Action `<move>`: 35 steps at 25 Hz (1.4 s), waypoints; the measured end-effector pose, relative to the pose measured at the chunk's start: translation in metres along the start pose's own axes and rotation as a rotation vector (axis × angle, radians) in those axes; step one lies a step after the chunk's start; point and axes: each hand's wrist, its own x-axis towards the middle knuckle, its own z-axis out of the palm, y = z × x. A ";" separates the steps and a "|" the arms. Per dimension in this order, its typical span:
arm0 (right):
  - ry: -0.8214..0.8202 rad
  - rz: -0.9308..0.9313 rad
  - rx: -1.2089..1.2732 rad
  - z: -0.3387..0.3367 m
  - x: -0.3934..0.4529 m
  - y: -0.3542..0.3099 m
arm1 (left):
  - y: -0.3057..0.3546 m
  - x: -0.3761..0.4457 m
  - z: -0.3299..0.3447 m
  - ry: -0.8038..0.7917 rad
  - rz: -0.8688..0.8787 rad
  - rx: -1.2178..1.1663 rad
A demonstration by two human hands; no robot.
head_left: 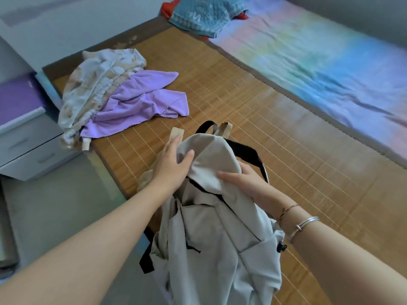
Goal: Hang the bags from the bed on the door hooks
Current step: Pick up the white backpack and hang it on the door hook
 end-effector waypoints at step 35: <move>-0.918 -0.677 -0.856 0.521 -0.505 -0.124 | 0.009 -0.730 -0.514 0.672 -0.121 -0.486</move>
